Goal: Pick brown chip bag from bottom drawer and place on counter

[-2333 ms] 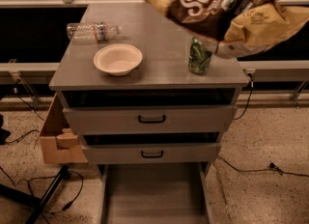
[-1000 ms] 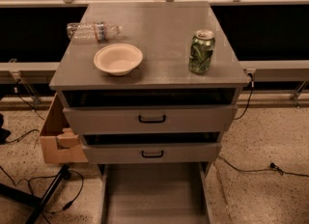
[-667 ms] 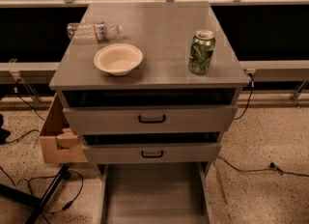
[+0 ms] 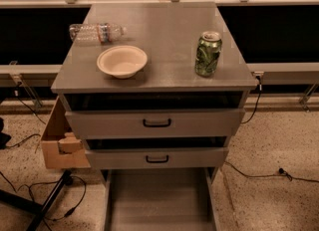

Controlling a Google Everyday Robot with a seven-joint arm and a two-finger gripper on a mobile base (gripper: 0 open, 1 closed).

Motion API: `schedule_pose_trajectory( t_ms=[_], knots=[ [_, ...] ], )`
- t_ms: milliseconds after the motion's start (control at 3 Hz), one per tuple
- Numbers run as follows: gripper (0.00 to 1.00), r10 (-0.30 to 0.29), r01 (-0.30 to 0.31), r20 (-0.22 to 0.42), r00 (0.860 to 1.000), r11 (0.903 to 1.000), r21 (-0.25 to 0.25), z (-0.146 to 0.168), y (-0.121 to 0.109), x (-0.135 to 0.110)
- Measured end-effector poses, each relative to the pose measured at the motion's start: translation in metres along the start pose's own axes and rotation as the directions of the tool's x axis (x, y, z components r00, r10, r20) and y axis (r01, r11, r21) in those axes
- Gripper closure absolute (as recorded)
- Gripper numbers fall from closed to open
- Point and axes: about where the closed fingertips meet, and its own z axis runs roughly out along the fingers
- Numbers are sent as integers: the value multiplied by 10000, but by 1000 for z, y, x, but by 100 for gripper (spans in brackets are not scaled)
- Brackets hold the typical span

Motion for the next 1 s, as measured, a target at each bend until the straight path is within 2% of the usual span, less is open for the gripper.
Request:
schedule_pose_trajectory(
  t_ms=[333, 667, 1000],
  knots=[
    [100, 564, -551, 407, 9976, 9980, -307, 38, 10, 7],
    [100, 998, -971, 541, 9935, 9940, -510, 86, 18, 33],
    [100, 1191, -1154, 560, 9913, 9912, -649, 127, 29, 55]
  ],
)
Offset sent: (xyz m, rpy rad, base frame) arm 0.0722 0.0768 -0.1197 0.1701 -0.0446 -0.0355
